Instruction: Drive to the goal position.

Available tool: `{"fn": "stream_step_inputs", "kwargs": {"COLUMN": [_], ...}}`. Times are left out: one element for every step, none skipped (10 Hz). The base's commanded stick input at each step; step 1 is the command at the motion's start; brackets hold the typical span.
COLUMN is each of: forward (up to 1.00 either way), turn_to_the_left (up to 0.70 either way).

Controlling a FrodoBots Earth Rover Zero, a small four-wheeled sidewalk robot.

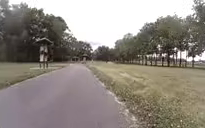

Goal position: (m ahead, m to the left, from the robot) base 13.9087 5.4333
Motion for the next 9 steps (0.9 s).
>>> {"fn": "stream_step_inputs", "kwargs": {"forward": [0.70, 0.70, 0.70, 0.70, 0.70, 0.70, 0.70, 0.70, 0.70], "turn_to_the_left": [0.00, 0.00, 0.00, 0.00, 0.00, 0.00, 0.00, 0.00, 0.00]}}
